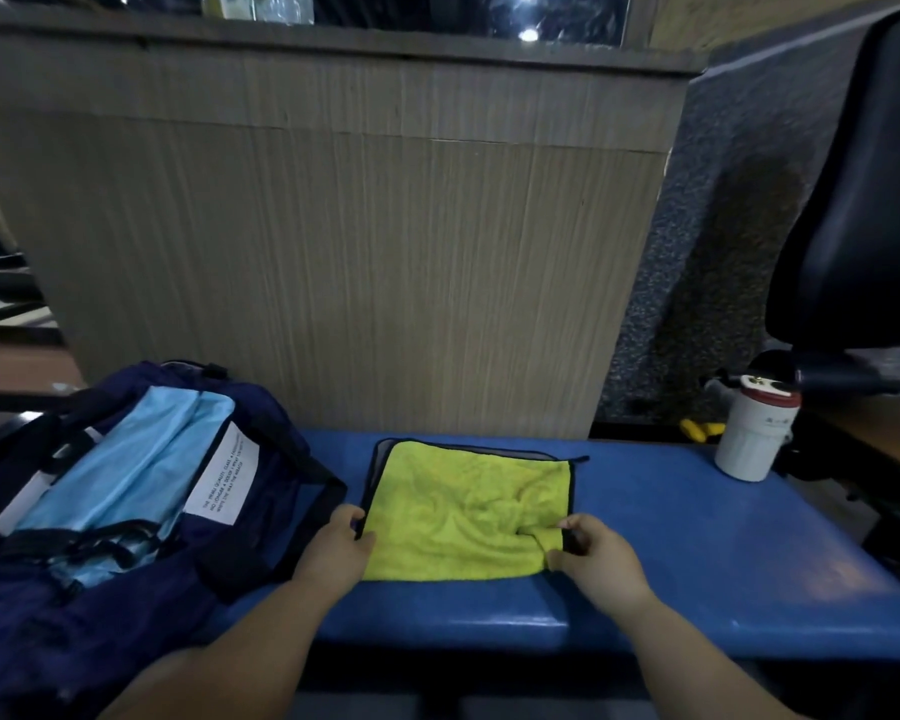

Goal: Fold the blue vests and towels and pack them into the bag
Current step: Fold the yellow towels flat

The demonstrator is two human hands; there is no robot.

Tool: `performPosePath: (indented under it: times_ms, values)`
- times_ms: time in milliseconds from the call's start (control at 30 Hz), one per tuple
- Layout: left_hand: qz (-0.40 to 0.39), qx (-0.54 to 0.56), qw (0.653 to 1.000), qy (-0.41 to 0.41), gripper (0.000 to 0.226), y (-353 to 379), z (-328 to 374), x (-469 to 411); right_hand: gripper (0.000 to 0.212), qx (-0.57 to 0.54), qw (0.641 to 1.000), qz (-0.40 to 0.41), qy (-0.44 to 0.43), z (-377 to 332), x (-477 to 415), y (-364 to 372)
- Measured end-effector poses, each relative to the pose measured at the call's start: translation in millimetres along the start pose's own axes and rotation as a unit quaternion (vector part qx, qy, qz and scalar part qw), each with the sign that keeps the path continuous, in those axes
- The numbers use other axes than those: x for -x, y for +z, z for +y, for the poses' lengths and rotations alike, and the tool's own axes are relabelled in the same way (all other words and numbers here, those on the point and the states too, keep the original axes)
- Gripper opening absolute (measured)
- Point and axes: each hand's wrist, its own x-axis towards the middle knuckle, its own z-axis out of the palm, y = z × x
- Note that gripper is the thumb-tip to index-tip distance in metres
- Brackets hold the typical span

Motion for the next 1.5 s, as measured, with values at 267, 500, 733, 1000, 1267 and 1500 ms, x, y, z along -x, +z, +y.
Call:
performPosePath:
  times_ms: [267, 500, 733, 1000, 1267, 1500]
  values:
    - [0.000, -0.003, 1.000, 0.003, 0.025, -3.6, 0.0, -1.7, 0.023, -0.147, 0.984, 0.096, 0.023, -6.0, -2.5, -7.7]
    - [-0.056, -0.138, 0.989, 0.001, 0.016, -10.3, 2.5, -1.6, 0.012, -0.079, 0.974, 0.198, 0.078, 0.6, -1.4, -24.0]
    - [-0.125, -0.262, 0.957, -0.017, 0.013, -13.8, 21.1, -5.9, 0.013, 0.220, 0.962, 0.026, 0.160, 2.8, -8.0, -22.4]
    - [-0.027, -0.136, 0.990, 0.032, 0.020, -2.7, 37.0, -40.6, 0.047, 0.218, 0.967, -0.017, 0.128, -1.2, -65.5, -16.9]
    - [0.008, -0.142, 0.989, 0.049, 0.037, 18.2, 41.9, -92.6, 0.045, 0.299, 0.951, -0.019, 0.080, 2.8, -131.8, 6.9]
    - [0.062, -0.187, 0.980, 0.013, 0.030, 20.9, 45.6, -130.9, 0.039, 0.180, 0.981, 0.057, 0.040, 6.4, -163.0, 11.6]
